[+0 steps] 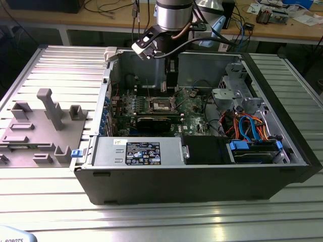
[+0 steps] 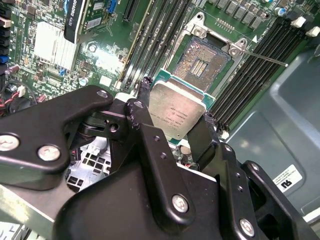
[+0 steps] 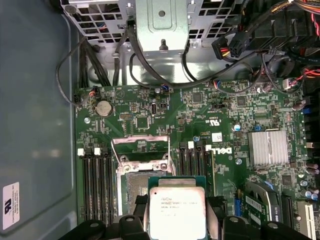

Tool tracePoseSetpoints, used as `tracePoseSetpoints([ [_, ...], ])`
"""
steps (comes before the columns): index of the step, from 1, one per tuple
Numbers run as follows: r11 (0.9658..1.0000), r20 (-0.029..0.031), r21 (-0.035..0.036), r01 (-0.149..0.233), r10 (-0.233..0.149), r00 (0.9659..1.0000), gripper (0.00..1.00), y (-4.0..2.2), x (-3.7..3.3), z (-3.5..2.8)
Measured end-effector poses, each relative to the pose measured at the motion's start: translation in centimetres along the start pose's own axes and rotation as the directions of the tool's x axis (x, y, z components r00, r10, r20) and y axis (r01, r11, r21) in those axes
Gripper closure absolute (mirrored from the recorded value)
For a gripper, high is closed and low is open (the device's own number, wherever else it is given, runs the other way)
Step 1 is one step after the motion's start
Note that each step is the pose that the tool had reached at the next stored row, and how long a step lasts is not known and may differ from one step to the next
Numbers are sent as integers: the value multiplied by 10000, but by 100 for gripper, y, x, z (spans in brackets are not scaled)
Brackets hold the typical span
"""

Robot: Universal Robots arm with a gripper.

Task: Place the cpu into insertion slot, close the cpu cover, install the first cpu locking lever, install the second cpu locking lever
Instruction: 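Place the cpu into insertion slot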

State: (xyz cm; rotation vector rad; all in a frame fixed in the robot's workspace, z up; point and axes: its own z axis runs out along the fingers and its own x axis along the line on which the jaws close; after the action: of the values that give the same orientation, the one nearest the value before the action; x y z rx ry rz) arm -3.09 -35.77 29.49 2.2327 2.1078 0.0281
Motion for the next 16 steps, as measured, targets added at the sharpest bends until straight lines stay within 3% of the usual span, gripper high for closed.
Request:
tracePoseSetpoints([
  [16, 9998, 22, 8, -220, 220, 9998, 46, -1, 0, 13],
])
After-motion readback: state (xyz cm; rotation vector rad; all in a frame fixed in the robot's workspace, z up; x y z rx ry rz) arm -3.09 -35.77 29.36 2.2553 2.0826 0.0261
